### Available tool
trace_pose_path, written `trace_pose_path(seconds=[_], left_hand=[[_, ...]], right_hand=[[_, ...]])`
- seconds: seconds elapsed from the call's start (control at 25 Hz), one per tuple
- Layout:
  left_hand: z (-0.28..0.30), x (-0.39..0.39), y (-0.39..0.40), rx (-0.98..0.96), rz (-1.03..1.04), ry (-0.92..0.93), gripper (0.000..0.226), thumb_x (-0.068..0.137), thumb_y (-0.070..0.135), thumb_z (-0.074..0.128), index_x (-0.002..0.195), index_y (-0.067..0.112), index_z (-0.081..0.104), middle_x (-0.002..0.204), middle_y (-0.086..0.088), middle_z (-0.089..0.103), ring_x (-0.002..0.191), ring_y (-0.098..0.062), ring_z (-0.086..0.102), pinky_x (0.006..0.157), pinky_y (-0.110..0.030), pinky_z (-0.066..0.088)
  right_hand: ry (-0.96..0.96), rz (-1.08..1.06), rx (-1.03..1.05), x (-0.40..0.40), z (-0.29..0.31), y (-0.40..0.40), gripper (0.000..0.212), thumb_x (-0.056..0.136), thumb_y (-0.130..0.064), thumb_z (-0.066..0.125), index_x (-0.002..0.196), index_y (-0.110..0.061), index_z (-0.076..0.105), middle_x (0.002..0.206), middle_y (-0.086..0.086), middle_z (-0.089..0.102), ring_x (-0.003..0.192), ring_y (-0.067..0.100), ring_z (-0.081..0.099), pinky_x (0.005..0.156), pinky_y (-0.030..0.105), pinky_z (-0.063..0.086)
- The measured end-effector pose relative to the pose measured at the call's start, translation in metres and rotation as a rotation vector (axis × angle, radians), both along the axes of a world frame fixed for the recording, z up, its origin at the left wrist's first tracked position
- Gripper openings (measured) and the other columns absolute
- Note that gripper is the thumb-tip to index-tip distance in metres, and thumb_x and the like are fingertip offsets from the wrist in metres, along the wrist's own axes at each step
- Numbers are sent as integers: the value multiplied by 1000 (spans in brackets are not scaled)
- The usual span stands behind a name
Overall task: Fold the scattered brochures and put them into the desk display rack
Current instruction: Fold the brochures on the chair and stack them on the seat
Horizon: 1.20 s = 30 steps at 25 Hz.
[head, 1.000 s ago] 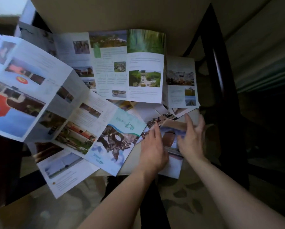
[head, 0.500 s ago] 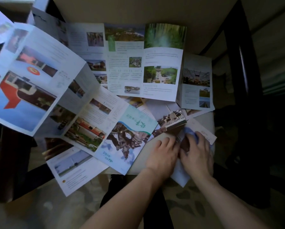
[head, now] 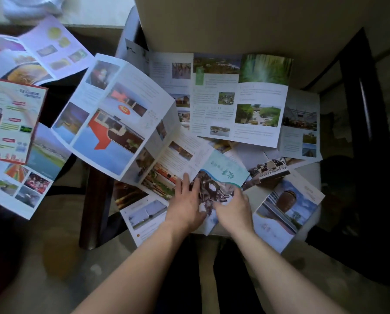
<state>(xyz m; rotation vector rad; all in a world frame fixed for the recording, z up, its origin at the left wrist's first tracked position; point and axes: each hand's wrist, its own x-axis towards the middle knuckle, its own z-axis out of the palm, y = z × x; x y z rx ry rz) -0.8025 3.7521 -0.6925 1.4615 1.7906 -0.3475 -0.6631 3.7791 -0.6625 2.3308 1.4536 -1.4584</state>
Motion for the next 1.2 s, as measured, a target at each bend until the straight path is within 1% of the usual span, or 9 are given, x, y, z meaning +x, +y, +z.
trace_pose_path(seconds=[0.12, 0.24, 0.32, 0.52, 0.64, 0.76, 0.96, 1.08, 1.2], left_hand=[[-12, -1, -7, 49, -23, 8, 104, 86, 48, 63, 159, 21, -6, 166, -12, -15, 152, -37, -8, 119, -52, 26], [-12, -4, -9, 60, -24, -55, 100, 86, 46, 61, 160, 23, -1, 167, -9, -10, 153, -34, -3, 119, -51, 24], [-4, -3, -7, 34, -18, -152, 92, 87, 40, 59, 160, 21, 6, 168, -8, -2, 152, -32, 3, 121, -47, 21], [65, -20, 21, 197, 137, -234, 64, 89, 29, 55, 148, 15, 36, 155, -9, 33, 140, -31, 33, 114, -43, 35], [116, -42, 56, 255, 293, -208, 65, 94, 42, 54, 150, 14, 36, 157, -9, 33, 144, -27, 29, 116, -40, 27], [179, -58, 96, 326, 464, -283, 70, 95, 53, 52, 151, 13, 38, 158, -9, 35, 145, -27, 30, 120, -45, 25], [283, -46, 137, 110, 775, -1004, 79, 80, 76, 44, 139, 24, 52, 142, -7, 56, 125, -23, 54, 105, -49, 45], [320, -30, 144, 90, 787, -1362, 74, 84, 76, 38, 131, 25, 65, 120, -9, 72, 101, -21, 70, 82, -35, 59], [333, -25, 142, 183, 875, -1273, 35, 92, 41, 61, 106, 12, 74, 92, -11, 77, 76, -27, 71, 60, -27, 57]], right_hand=[[-47, -484, 6, -19, -16, 6, 65, 80, -23, 76, 138, -14, 49, 134, 16, 57, 123, 36, 55, 104, 43, 46], [-65, -669, 44, -8, -19, 5, 27, 83, -25, 75, 108, -19, 63, 118, 12, 68, 102, 34, 65, 90, 42, 55], [-76, -555, 83, -5, -8, 3, 10, 88, -25, 71, 95, -19, 66, 109, 12, 72, 94, 32, 65, 81, 37, 53], [-108, -40, 298, 8, 81, 41, 12, 101, -29, 51, 114, -29, 53, 112, 5, 68, 91, 23, 60, 69, 33, 44], [18, -17, 273, 33, 155, 97, 26, 98, -26, 60, 123, -28, 59, 113, -1, 70, 94, 19, 64, 75, 36, 53], [213, -112, 316, 47, 240, 149, 18, 90, -11, 70, 105, -21, 69, 110, 3, 75, 100, 23, 69, 89, 41, 56], [765, -251, 226, 30, 337, 183, 40, 81, 16, 45, 102, -5, 71, 104, 20, 76, 89, 33, 76, 69, 40, 63], [683, -185, 260, 8, 347, 181, 35, 86, 15, 48, 104, -6, 69, 104, 18, 77, 88, 29, 76, 68, 39, 63], [433, -50, 354, -3, 339, 174, 32, 88, -7, 70, 120, -12, 66, 115, 8, 73, 108, 26, 69, 96, 45, 55]])
